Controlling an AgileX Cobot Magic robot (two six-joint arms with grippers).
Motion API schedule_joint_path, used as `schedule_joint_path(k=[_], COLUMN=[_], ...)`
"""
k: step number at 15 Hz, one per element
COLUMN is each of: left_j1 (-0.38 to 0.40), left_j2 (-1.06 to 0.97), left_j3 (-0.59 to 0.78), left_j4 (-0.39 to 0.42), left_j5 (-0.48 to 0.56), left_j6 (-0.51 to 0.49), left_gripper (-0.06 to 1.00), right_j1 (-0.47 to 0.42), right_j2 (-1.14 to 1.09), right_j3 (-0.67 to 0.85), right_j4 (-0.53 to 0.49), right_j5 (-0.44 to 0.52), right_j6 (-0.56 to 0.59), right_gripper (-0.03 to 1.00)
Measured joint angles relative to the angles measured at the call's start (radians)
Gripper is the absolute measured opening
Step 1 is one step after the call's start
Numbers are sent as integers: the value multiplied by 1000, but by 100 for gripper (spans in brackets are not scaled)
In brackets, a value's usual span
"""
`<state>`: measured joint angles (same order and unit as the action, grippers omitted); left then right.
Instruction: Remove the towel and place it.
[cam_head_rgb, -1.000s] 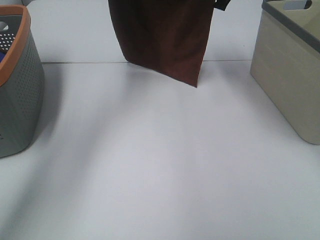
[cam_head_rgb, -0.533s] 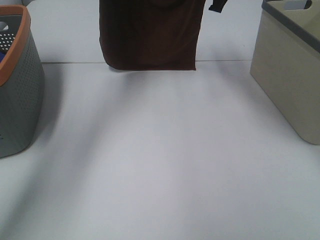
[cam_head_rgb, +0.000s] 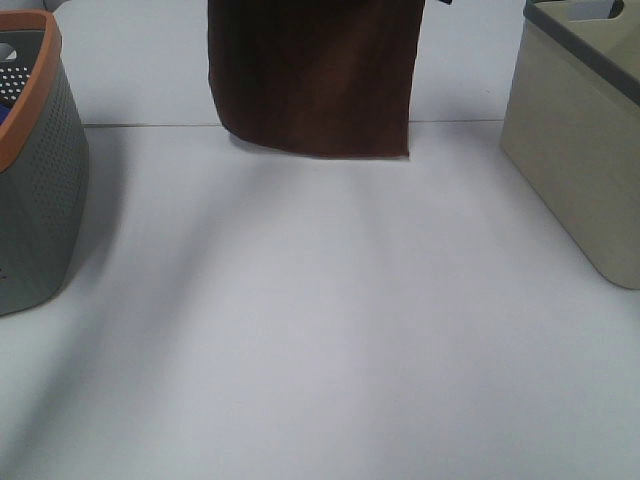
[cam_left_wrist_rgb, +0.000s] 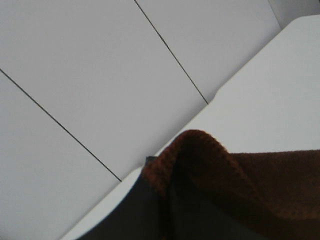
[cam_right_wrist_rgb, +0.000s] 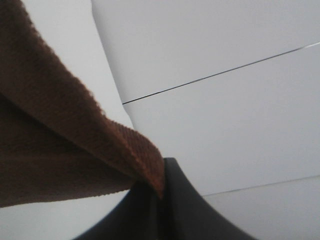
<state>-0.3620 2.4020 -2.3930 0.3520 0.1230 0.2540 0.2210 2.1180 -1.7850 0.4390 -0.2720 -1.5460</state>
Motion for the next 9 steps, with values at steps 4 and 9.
schedule_joint_path(k=[4,9], left_j1=[37,9], left_j2=[14,52], left_j3=[0,0], left_j4=[7,3], left_j5=[-87,128], left_j6=[0,0], left_gripper=[0,0], right_j1=[-30,-53], right_j2=[62,108], right_j3=[-86,-86], right_j4=[-202,-208], right_j5=[-13,324], right_j6=[335,421], right_gripper=[0,0])
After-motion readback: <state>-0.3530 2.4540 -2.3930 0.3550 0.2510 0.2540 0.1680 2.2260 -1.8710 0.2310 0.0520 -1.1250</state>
